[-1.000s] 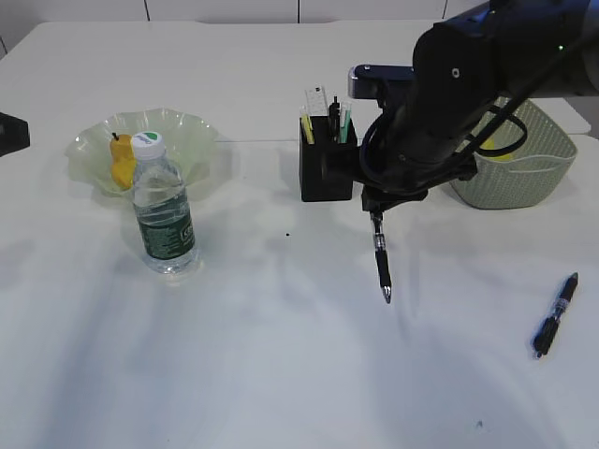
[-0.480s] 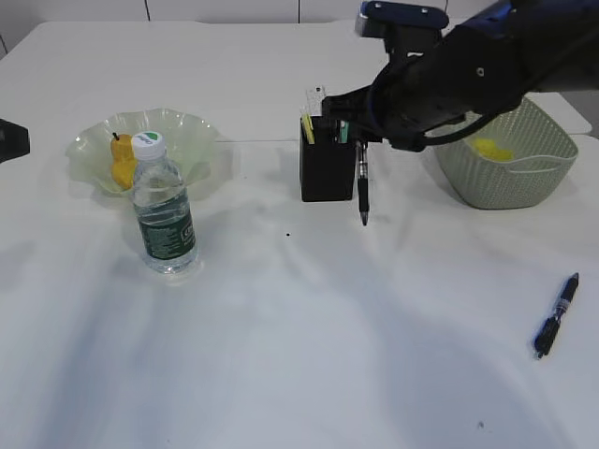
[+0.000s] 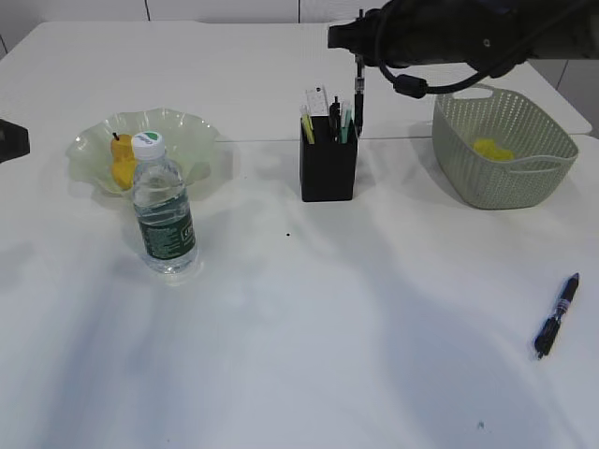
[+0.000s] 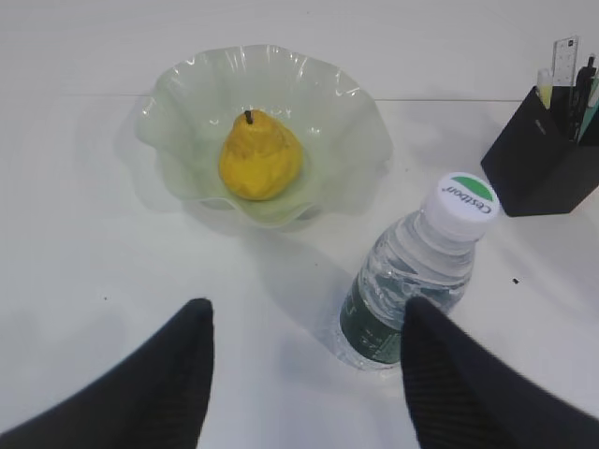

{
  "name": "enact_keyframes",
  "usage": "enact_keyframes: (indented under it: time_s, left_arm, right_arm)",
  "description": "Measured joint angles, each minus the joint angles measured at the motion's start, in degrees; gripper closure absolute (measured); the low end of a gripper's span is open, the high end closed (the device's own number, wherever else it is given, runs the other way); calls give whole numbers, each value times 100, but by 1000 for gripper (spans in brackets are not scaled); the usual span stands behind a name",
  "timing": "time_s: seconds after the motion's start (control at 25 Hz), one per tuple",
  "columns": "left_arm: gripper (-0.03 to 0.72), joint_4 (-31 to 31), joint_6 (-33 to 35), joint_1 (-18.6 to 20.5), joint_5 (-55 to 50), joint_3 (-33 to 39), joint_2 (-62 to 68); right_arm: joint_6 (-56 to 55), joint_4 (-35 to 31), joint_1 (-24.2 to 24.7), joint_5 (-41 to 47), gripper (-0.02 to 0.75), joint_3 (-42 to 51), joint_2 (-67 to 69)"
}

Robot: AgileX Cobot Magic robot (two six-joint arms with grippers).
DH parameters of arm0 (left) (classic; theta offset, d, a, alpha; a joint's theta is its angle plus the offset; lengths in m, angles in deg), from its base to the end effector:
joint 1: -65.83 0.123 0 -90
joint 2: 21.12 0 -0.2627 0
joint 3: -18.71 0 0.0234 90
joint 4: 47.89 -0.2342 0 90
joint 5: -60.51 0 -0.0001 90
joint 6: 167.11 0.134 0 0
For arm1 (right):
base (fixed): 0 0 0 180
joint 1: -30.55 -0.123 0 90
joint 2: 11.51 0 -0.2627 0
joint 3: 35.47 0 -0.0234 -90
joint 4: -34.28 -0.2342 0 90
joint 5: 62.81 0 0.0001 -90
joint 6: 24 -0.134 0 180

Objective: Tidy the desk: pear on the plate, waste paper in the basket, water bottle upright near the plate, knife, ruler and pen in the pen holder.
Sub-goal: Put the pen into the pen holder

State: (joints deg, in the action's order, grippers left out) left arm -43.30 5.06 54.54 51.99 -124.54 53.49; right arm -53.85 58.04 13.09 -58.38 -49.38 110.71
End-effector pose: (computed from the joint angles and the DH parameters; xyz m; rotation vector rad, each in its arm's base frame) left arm 0.2675 -0.0550 0.2460 -0.0126 2.1025 -0.2618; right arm 0.4721 0.1441 0.2428 -0.1735 1.9610 0.2398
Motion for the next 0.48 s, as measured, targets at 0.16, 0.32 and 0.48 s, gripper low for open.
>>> enact_keyframes:
  time_s: [0.16,0.32,0.48]
  left_arm:
    - [241,0,0,0,0,0,0]
    - [241,0,0,0,0,0,0]
    - [241,0,0,0,0,0,0]
  right_arm:
    - [0,70,0,-174,645,-498,398]
    - [0,247,0,-400,645,-792,725]
    - [0,354,0,-672,645,-878,978]
